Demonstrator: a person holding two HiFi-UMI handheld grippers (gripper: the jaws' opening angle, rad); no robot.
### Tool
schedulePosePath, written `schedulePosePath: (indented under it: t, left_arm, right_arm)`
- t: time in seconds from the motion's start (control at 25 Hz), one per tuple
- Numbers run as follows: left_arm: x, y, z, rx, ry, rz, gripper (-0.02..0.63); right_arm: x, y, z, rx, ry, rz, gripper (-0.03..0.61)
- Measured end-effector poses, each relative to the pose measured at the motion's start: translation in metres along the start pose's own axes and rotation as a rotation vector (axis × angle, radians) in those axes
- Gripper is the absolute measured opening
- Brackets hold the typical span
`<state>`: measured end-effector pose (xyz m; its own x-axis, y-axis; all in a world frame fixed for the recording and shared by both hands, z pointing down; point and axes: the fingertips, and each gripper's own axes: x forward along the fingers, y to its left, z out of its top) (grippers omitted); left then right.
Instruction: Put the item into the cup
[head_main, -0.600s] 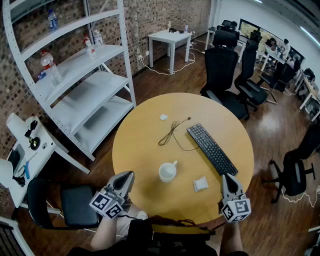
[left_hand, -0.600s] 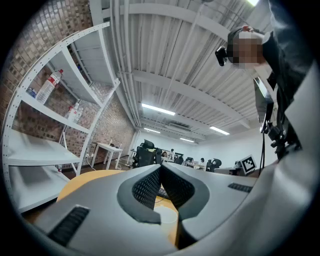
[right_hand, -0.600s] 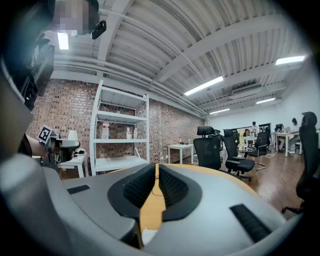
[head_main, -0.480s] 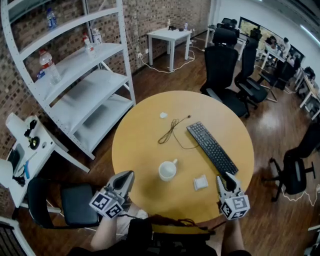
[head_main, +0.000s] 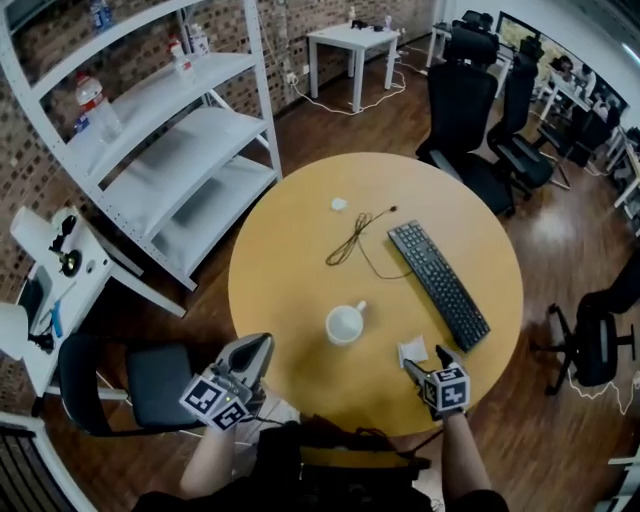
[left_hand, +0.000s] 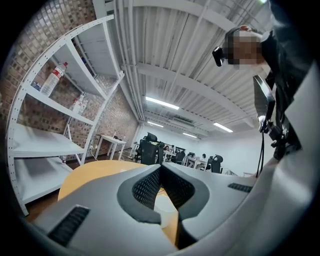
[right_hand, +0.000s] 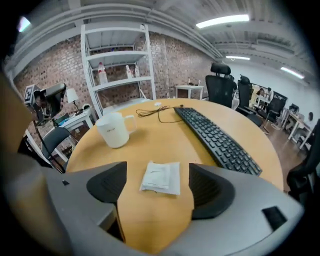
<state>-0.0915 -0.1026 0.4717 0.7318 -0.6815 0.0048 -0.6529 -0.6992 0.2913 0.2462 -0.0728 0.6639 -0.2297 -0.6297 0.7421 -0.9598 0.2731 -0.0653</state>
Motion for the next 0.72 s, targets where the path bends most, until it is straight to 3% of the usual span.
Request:
schedulePosePath:
  t: [0.44,0.72]
  left_arm:
    - [-0.01,0.002,-0.008,-0.038,0.043,0.029,-0.006]
    - [-0.012,0.004,-0.01,-0.053,0.06,0.042,-0.005]
  right_arm:
    - [0.051,-0.003,-0.023,0.028,0.123,-0.037,0.396]
    - [0.054,0.001,-0.027,0.002,0.128,-0.071,0.374]
